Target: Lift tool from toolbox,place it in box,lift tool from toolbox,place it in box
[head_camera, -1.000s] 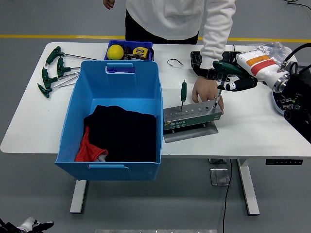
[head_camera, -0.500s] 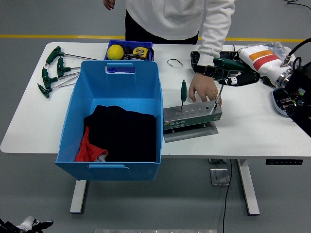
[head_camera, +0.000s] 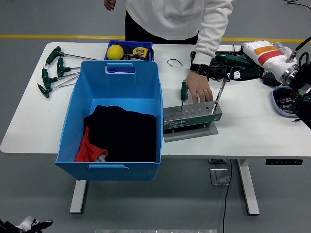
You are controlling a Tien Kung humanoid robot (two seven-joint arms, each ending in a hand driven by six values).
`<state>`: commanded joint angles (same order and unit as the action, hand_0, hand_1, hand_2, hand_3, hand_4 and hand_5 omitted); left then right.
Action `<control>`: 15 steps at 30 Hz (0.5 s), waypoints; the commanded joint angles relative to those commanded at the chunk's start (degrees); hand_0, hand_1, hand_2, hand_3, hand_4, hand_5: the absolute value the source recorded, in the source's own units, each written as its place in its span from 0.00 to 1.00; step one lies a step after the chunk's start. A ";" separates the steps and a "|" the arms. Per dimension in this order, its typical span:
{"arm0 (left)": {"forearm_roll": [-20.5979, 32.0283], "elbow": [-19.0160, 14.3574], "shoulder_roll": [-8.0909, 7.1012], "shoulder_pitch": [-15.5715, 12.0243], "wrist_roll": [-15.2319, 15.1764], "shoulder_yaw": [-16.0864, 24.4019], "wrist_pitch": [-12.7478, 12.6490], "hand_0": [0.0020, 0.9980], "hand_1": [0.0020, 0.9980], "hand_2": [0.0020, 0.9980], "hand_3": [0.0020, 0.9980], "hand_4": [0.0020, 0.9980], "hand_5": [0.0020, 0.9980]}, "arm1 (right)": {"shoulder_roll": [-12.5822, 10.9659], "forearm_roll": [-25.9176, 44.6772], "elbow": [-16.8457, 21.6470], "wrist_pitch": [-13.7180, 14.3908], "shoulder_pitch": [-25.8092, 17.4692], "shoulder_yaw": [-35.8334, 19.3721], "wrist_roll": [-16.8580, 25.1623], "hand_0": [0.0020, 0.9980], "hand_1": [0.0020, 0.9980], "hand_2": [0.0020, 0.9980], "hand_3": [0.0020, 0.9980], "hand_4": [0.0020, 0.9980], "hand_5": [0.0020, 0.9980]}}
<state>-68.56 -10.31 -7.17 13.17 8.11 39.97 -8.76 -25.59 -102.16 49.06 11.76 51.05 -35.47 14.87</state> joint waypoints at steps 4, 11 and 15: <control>0.02 0.00 0.00 -0.01 -0.01 0.03 -0.02 0.69 0.66 0.68 0.63 0.66 0.67 | -0.11 0.84 0.61 -0.51 -0.16 -0.26 -0.06 0.00 0.00 0.00 0.00 0.91 0.75; 0.07 0.00 0.00 0.02 -0.03 0.03 -0.12 0.69 0.66 0.68 0.63 0.66 0.67 | -0.51 2.85 2.38 -1.58 -0.45 -1.49 0.19 0.00 0.00 0.00 0.00 0.90 0.75; 0.07 0.00 -0.02 0.04 -0.04 -0.06 -0.13 0.69 0.66 0.68 0.63 0.66 0.67 | -0.81 3.40 3.27 -2.19 -0.42 -1.97 0.31 0.00 0.00 0.00 0.00 0.89 0.74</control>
<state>-68.50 -10.31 -7.18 13.21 8.07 39.90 -8.89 -26.40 -98.76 52.33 9.57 50.63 -37.44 15.18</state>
